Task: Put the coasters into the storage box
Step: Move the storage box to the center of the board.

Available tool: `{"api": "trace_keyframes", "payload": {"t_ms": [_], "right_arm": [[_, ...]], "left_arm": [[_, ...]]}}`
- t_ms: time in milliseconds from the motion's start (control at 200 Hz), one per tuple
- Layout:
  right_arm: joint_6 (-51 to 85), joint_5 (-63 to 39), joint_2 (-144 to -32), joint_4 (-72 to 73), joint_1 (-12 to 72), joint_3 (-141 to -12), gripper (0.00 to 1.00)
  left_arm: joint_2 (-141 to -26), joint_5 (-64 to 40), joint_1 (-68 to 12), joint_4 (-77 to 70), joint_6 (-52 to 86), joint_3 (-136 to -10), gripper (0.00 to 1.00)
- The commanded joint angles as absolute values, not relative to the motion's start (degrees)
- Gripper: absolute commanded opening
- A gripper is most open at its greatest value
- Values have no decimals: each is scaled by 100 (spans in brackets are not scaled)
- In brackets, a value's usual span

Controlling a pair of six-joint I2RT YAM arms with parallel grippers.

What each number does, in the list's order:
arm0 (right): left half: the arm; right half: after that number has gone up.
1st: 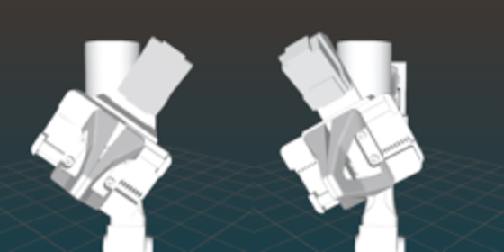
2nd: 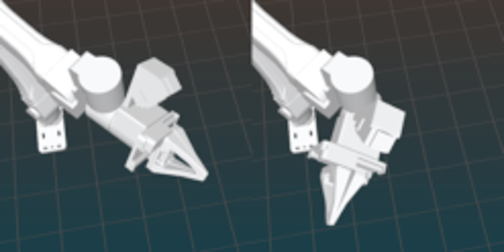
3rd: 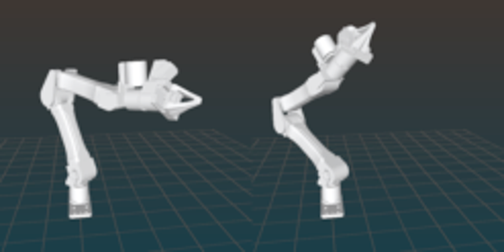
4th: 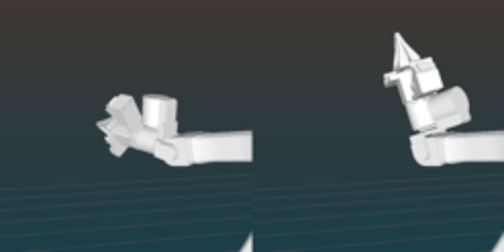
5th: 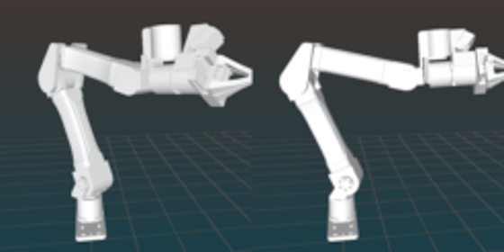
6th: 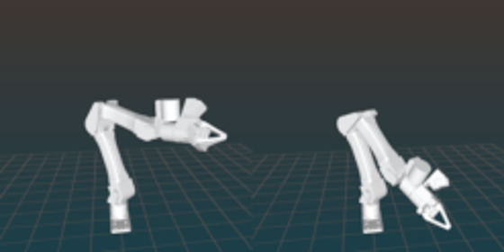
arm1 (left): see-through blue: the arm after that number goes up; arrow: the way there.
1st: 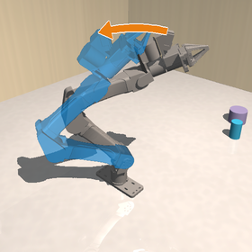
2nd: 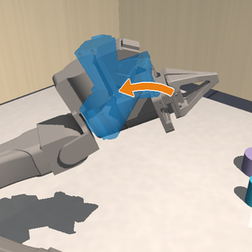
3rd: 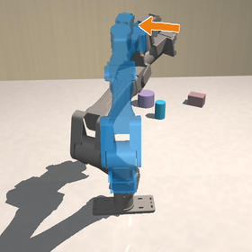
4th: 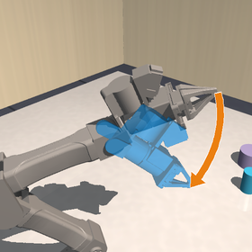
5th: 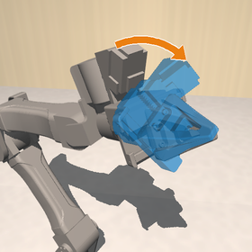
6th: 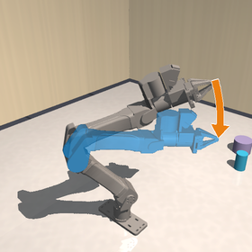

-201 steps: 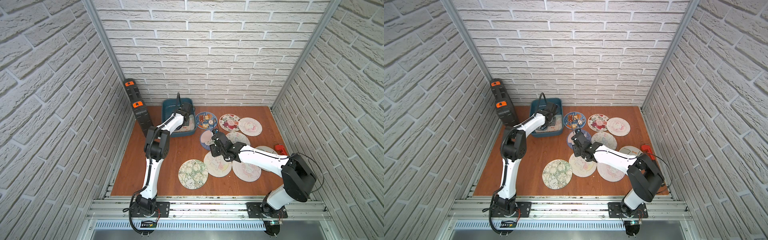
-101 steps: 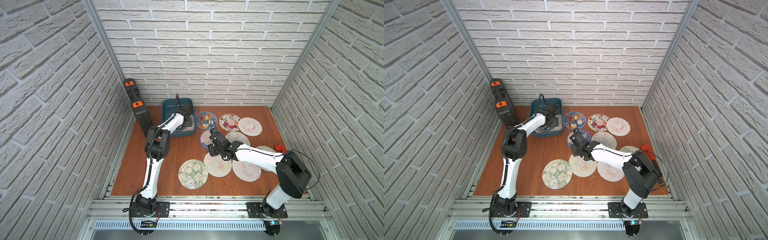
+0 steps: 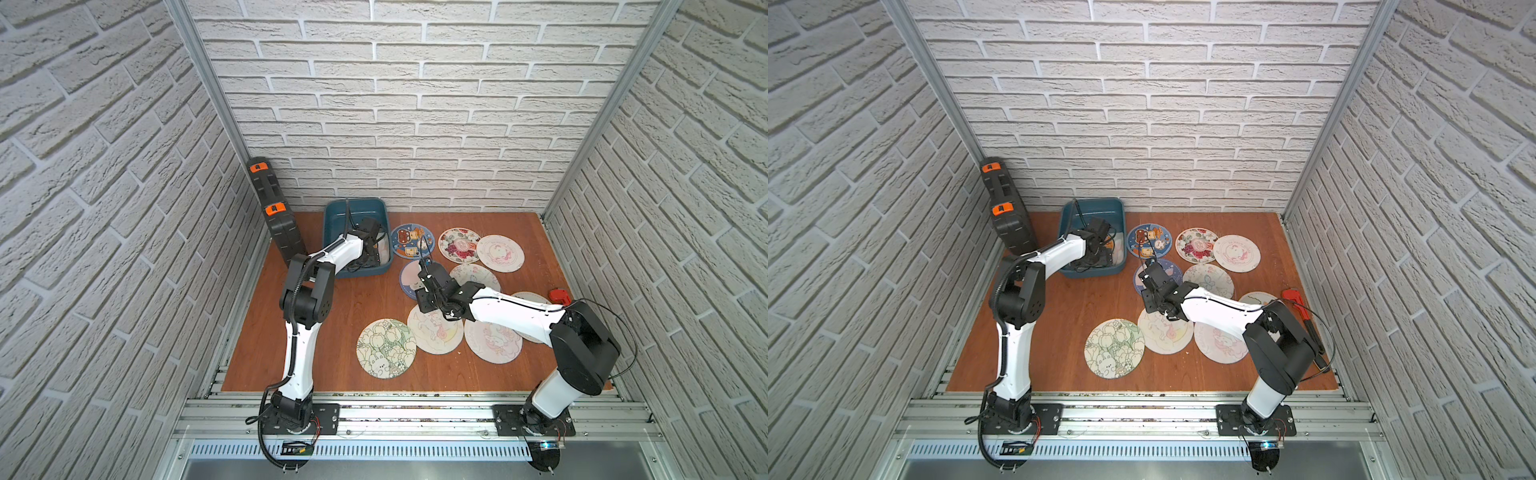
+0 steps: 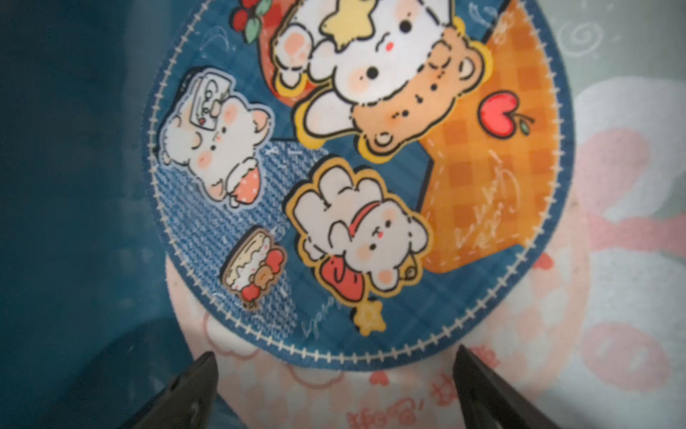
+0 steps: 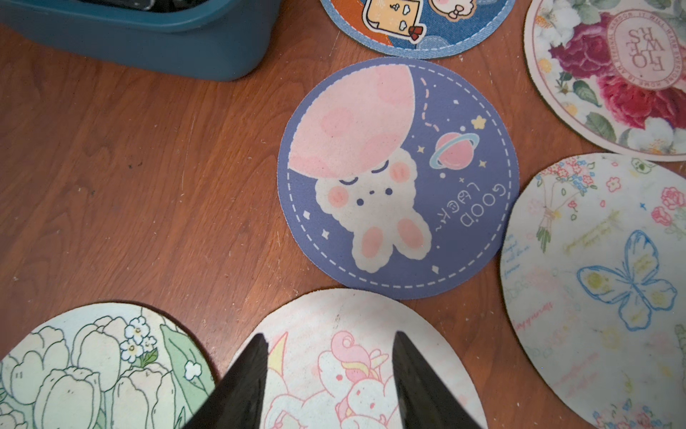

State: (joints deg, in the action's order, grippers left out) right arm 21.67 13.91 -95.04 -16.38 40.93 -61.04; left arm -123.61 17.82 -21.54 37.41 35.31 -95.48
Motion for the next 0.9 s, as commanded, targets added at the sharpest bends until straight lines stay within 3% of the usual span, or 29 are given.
{"api": "trace_keyframes", "payload": {"t_ms": [0, 400, 895], "right_arm": [[2200, 1442, -9428, -1602, 4074, -6249, 55], [2221, 1342, -9334, -1598, 4069, -6172, 55], [2351, 598, -8851, -1700, 4160, -5484, 54]], "left_arm": [[-11963, 1735, -2233, 3911, 3819, -9186, 98], [-11162, 1863, -2707, 3901, 4313, -7871, 98], [-10272, 2199, -3046, 4078, 4295, -7473, 98]]}}
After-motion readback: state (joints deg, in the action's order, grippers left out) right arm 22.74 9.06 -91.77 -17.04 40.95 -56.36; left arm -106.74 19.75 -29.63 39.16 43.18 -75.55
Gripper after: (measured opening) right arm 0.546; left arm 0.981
